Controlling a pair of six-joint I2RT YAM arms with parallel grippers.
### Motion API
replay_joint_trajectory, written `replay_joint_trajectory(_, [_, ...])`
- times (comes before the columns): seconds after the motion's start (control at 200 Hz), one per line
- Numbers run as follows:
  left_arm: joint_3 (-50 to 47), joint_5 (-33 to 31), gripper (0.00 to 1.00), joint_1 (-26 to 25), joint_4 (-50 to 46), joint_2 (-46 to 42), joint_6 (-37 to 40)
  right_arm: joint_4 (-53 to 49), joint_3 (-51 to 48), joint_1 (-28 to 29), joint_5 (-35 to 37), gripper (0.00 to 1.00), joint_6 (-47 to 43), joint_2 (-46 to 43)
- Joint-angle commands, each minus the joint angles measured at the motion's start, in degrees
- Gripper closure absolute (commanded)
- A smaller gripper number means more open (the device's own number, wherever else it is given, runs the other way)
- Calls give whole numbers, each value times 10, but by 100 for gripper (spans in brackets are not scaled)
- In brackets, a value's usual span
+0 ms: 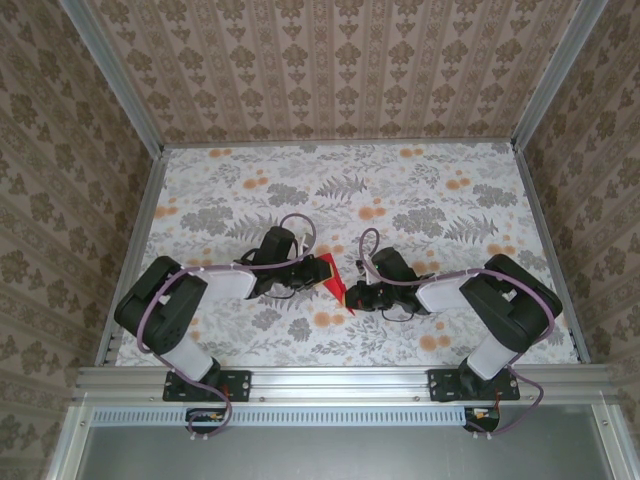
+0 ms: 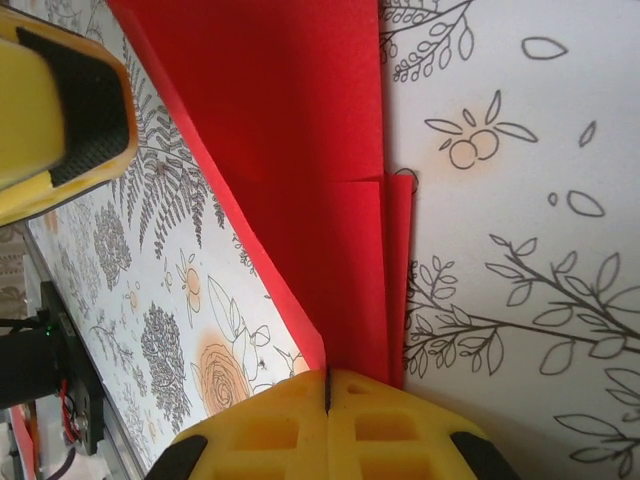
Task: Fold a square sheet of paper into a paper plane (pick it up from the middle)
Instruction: Fold the wing for the fifth time at the center of the table.
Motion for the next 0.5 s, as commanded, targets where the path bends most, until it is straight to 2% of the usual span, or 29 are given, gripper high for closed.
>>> replay_joint_trajectory(0.0, [-11,13,77,-4,9,-9,15,15,-19,-7,-4,95,30,14])
replay_joint_trajectory(0.495, [2,19,84,-17,40,49,14,44,-17,-29,-62,95,77,10])
